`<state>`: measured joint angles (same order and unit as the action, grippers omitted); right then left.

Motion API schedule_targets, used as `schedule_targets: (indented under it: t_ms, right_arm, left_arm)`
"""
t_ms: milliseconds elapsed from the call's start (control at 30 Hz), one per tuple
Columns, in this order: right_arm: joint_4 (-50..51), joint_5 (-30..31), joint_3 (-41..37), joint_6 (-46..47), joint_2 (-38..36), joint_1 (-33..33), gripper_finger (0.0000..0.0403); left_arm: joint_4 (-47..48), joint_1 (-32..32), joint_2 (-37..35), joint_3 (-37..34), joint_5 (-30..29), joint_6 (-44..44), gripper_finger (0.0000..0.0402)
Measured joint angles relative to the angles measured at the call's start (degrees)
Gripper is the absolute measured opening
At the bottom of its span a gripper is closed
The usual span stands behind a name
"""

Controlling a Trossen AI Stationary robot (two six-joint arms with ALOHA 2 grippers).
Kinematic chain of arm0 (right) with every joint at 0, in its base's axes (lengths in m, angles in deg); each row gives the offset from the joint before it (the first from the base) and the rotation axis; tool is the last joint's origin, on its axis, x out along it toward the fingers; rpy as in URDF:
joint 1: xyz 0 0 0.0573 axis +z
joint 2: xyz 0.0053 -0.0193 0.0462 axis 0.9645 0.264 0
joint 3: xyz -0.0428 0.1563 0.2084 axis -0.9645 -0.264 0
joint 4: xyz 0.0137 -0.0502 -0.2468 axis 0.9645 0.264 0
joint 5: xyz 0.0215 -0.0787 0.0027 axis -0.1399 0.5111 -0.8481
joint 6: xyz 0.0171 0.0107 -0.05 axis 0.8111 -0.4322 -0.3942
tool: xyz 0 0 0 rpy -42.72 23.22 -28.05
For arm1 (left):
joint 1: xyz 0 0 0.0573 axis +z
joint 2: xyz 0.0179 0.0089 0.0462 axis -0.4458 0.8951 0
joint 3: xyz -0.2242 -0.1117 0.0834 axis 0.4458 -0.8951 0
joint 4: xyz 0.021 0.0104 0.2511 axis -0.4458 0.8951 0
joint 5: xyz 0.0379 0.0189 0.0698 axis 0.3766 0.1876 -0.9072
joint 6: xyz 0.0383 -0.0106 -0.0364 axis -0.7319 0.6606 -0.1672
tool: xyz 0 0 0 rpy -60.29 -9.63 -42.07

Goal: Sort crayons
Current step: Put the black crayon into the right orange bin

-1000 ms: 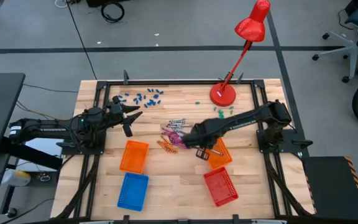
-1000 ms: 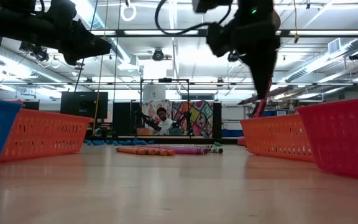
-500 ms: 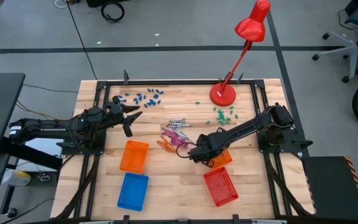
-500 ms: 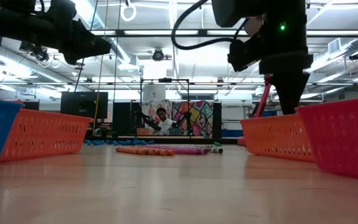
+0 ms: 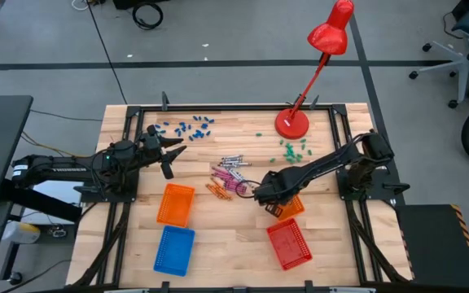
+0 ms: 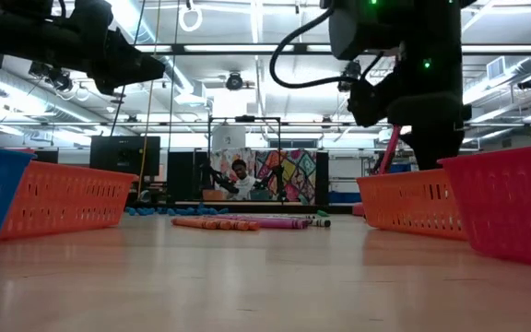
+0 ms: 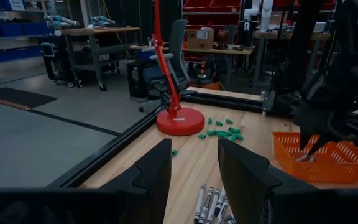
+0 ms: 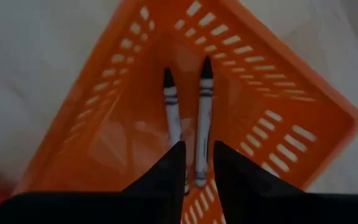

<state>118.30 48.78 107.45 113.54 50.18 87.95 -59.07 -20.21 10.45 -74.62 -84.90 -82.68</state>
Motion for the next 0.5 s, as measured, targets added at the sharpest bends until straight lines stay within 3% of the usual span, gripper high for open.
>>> schedule_targets:
  t_ms: [200,500]
  right_arm:
    - [4.65,-0.06,7.45,-1.64,-0.01,0.0,0.0087]
    - [2.55,8.22,14.41,-8.03,-0.06,-2.38,0.0087]
  left_arm:
    - [0.0,0.0,0.0,0.0,0.0,0.01,0.0142]
    - [1.06,0.0,0.0,0.0,0.0,0.48,0.0142]
